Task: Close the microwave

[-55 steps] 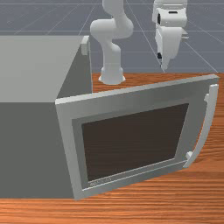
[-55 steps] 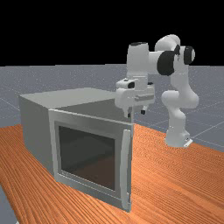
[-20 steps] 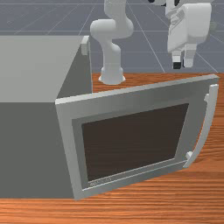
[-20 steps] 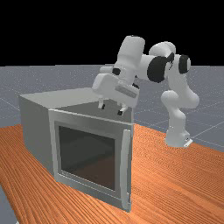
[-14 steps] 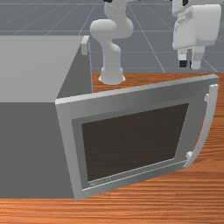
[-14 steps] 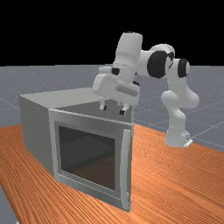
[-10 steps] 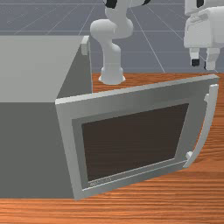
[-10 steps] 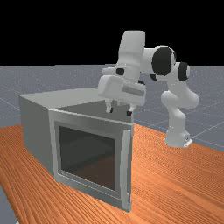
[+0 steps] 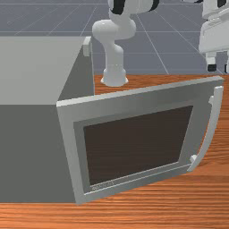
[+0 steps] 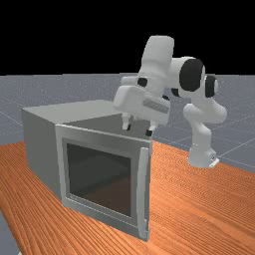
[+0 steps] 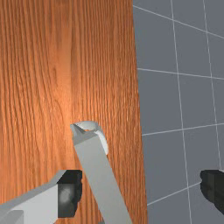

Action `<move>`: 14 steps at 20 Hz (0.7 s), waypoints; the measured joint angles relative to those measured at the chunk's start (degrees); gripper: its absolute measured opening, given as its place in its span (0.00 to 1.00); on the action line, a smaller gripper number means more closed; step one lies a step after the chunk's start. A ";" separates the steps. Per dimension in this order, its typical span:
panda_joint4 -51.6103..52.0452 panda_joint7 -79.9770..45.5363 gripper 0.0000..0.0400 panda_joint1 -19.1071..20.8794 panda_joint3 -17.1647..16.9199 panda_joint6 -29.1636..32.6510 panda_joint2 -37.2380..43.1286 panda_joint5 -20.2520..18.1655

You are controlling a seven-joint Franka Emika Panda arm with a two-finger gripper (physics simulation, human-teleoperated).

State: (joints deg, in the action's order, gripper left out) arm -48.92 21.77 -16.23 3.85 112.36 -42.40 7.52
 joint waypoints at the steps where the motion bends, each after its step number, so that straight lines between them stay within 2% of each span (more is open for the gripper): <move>1: 1.36 0.21 1.00 0.02 0.10 -1.28 -0.64 -0.23; 2: 5.31 1.82 1.00 0.28 0.80 -6.17 -2.46 -1.24; 3: 5.43 0.79 1.00 0.11 0.52 -6.30 -2.58 -1.10; 9: -5.50 3.08 1.00 1.19 1.39 1.85 0.23 -1.46; 14: -7.62 0.85 1.00 1.24 1.14 4.82 -0.44 -1.77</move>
State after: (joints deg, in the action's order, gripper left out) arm -56.54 22.62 -14.99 4.99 117.18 -42.84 5.75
